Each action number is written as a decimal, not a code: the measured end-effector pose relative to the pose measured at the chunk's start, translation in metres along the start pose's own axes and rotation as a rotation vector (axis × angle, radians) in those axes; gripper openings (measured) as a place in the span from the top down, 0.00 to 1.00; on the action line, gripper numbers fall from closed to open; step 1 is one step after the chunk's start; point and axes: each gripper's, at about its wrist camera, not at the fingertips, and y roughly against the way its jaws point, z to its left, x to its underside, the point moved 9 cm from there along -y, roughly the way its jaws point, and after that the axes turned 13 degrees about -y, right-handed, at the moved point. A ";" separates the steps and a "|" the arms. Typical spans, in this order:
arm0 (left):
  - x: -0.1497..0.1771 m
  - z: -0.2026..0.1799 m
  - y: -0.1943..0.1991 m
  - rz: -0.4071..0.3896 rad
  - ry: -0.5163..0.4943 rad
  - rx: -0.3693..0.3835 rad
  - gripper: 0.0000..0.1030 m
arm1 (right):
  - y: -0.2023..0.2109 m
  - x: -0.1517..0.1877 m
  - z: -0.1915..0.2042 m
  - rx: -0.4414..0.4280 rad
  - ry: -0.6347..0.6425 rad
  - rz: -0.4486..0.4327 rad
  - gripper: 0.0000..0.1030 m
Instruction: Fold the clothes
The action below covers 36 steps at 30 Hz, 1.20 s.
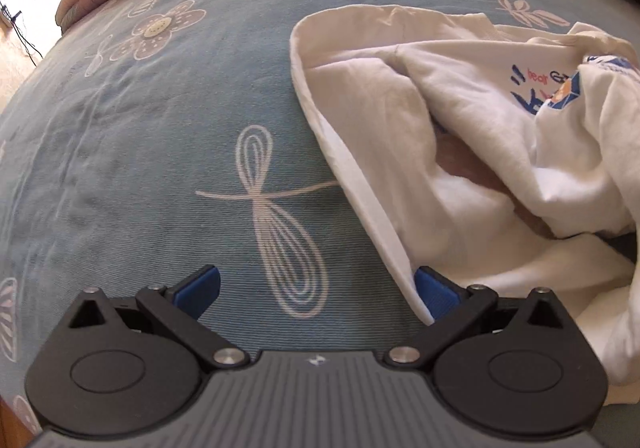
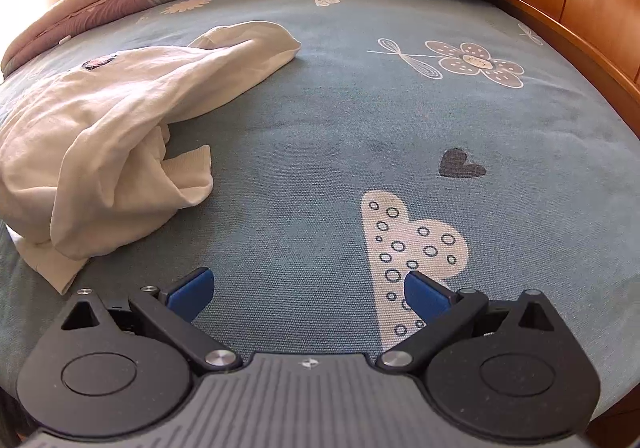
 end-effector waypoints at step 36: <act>0.039 0.046 0.023 -0.041 0.323 0.129 0.02 | 0.034 0.005 0.056 -0.085 0.118 -0.057 0.00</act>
